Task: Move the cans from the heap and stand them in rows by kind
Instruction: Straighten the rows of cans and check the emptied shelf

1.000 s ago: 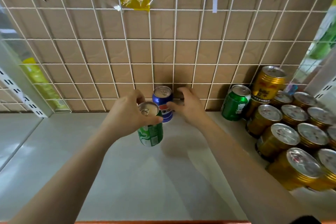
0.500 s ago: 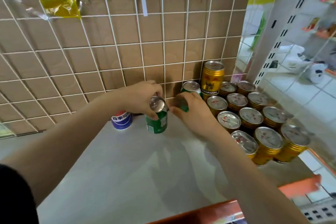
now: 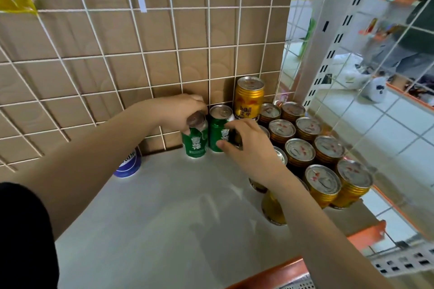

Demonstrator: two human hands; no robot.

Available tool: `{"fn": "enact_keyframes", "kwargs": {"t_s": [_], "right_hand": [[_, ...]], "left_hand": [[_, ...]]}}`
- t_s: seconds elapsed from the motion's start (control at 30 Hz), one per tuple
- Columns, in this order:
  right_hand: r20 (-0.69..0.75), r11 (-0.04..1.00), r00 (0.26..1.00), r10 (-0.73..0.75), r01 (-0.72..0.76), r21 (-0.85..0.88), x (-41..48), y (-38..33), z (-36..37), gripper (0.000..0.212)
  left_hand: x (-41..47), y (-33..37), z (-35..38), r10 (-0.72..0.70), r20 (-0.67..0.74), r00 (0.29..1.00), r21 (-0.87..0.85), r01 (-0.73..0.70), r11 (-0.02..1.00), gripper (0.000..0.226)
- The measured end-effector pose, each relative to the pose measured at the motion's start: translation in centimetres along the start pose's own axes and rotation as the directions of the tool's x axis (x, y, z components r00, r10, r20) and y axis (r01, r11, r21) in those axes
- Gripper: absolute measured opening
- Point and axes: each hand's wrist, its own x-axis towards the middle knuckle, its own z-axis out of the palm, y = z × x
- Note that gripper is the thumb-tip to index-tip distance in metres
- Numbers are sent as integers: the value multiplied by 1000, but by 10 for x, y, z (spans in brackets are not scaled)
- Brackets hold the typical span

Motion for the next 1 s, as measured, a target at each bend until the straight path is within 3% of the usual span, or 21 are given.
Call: {"fn": "enact_keyframes", "kwargs": {"t_s": [0.13,0.23,0.33,0.63,0.8,1.0], "right_hand": [[4,990,999,-43,44,-135,-2,2,5,48],[37,924,993,-112,118,-363,-6,3,14,46],[69,880,987,-148,163,-447,-10,3,22,42],[169,880,962,-212,263,-395,-23,-1,34,46],[191,883,946,-263,316,-347,-33,2,42,47],[274,894,937,-217,304,-330,-59,-11,47,51]], "left_hand": [[-2,2,7,-71,-20,997,-57,70,996,55],[-8,12,17,-134,-77,988,-47,131,990,64],[-12,20,27,-219,-174,960,-61,211,976,67],[-15,34,41,-402,-320,858,-171,365,915,63],[-27,38,56,-427,-354,832,-190,383,904,72],[-73,62,61,-507,-406,761,-278,425,861,72]]}}
